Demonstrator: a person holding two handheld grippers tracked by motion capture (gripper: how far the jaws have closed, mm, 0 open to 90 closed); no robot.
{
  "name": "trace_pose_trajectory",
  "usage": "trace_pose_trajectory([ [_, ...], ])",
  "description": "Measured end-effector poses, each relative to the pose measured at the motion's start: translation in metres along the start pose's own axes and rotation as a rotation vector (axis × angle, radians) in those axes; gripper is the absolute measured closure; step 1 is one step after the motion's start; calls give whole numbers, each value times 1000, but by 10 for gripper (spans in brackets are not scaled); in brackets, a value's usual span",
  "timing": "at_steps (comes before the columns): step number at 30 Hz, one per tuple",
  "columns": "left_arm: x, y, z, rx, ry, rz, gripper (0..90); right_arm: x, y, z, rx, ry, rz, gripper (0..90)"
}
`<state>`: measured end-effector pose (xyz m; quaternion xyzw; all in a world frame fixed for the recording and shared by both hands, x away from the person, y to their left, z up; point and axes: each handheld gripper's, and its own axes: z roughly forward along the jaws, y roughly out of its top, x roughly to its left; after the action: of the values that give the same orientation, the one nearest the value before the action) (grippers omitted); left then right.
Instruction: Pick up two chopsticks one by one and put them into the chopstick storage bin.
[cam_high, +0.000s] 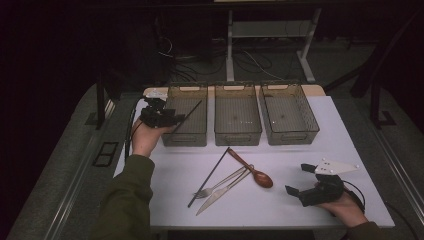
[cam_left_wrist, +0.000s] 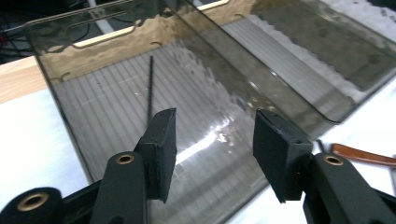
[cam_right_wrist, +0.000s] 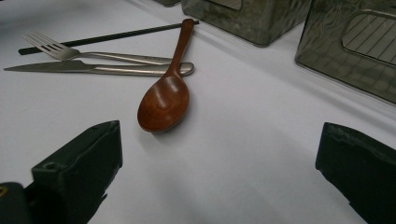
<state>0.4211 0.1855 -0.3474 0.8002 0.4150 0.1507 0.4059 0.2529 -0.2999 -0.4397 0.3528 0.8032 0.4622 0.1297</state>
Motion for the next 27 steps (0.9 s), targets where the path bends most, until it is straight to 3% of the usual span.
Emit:
trace_pose_trajectory([
  [6, -17, -14, -10, -43, -39, 11, 466, 0, 0, 0, 1, 0, 2, 1],
  [14, -43, -41, -16, -63, -84, 14, 482, 0, 0, 0, 3, -4, 3, 1],
  [22, -66, -67, -18, -31, -95, 48, 531, 0, 0, 0, 4, -5, 3, 1],
  [27, -79, -82, -20, -25, -113, 48, 588, 0, 0, 0, 3, -5, 2, 1],
])
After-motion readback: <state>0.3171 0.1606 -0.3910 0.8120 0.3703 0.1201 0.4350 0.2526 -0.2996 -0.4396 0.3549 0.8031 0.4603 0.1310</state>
